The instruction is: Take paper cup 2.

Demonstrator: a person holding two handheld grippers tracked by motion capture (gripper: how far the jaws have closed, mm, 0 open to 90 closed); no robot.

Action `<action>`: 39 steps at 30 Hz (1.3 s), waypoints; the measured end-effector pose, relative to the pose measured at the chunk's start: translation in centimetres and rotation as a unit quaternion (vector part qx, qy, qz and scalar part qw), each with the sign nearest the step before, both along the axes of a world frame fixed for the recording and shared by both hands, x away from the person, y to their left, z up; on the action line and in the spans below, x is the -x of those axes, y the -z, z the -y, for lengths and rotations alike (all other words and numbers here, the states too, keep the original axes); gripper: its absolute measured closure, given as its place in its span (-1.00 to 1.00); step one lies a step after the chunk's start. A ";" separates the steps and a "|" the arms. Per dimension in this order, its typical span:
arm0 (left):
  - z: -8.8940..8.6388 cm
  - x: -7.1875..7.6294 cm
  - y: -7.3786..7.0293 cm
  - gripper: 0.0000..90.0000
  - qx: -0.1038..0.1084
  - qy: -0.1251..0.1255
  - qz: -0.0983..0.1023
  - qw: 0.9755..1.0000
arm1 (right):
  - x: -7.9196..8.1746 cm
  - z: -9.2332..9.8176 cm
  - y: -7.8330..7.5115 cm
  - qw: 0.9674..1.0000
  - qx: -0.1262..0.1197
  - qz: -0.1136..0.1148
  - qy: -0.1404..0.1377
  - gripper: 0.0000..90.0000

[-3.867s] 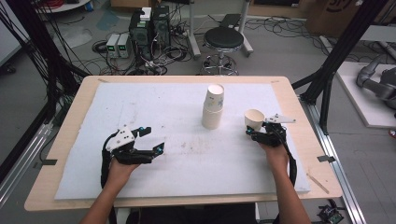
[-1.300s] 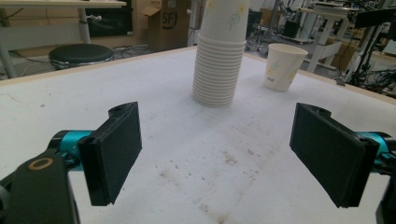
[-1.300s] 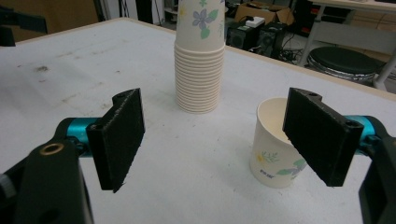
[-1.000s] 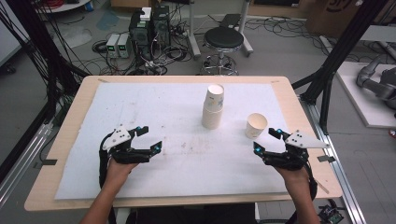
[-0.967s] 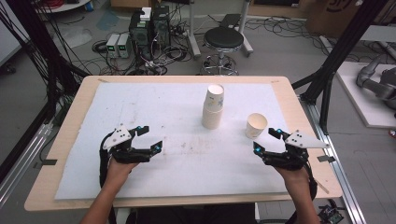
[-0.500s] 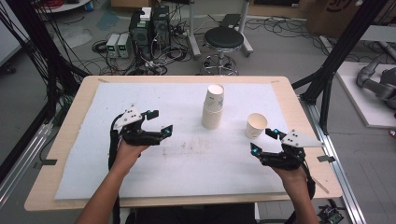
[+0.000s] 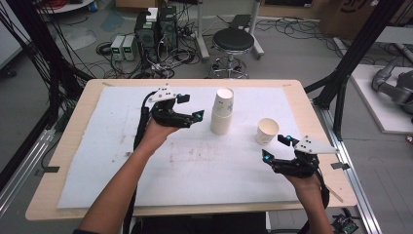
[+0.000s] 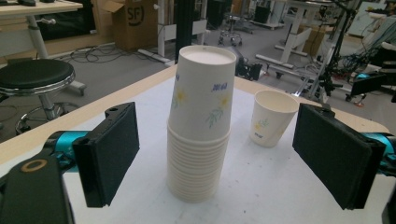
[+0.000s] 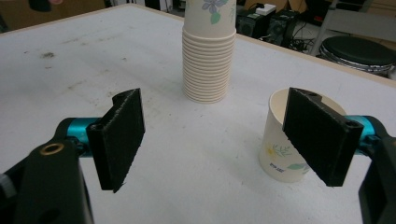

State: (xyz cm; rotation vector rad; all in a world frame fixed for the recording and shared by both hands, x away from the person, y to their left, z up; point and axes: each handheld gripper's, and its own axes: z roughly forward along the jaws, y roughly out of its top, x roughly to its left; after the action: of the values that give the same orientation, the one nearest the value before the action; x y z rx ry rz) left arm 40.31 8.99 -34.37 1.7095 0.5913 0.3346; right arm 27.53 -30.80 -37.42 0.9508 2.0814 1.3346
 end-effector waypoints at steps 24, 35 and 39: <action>8.2 -5.7 -0.9 -0.68 -0.054 0.021 -0.033 0.998 | -0.1 0.1 0.1 1.000 -0.004 -0.009 -0.006 -0.52; 9.5 -6.7 -0.1 -0.62 -0.077 0.010 -0.049 0.996 | -0.2 0.3 0.1 1.000 -0.007 -0.011 -0.005 -0.52; 9.5 -6.8 0.1 -0.47 -0.081 0.008 -0.053 0.995 | -0.2 0.3 0.2 1.000 -0.005 -0.012 -0.006 -0.52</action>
State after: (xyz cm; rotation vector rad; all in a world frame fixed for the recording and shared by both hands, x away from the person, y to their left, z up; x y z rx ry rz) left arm 47.10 -0.55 -34.43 1.8968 0.6424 0.2887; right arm 27.69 -31.05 -37.58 0.9647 2.1031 1.3478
